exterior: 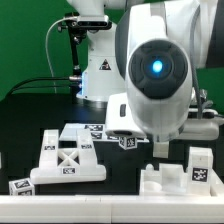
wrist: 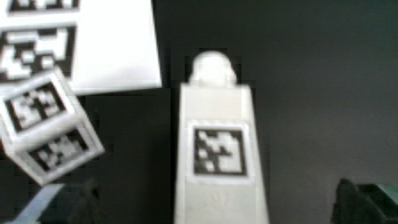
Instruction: Assemble chair
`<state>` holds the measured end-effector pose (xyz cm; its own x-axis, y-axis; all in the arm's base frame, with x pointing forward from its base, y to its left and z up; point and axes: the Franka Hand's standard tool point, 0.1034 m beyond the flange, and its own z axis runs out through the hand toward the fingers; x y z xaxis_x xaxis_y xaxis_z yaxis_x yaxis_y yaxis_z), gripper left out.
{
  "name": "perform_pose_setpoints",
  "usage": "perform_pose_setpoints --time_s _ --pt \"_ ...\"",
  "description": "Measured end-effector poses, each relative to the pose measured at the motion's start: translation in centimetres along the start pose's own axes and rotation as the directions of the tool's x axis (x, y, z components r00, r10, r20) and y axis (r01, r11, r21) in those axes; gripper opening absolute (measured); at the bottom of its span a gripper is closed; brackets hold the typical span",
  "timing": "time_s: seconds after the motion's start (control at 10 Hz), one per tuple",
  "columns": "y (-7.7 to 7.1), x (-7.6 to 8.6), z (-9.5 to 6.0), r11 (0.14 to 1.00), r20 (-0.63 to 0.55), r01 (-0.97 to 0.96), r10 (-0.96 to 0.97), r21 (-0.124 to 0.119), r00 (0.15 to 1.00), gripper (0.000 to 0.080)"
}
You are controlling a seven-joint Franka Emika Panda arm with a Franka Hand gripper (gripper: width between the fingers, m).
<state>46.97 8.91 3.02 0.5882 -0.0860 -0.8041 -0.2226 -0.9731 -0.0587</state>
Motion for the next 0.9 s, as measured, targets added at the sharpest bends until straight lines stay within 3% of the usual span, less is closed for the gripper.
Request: perform_pose_setpoints --time_s 0.2,0.7,0.9 --pt "-0.1 0.3 -0.2 1.0 -0.017 -0.003 0.003 0.002 1.0 0.0649" --pt "-0.1 1.0 1.8 0.993 0.038 -0.118 0.117 0.014 0.992 0.0649" --pt "-0.3 1.0 1.9 0.993 0.04 -0.116 0.116 0.013 0.992 0.0649"
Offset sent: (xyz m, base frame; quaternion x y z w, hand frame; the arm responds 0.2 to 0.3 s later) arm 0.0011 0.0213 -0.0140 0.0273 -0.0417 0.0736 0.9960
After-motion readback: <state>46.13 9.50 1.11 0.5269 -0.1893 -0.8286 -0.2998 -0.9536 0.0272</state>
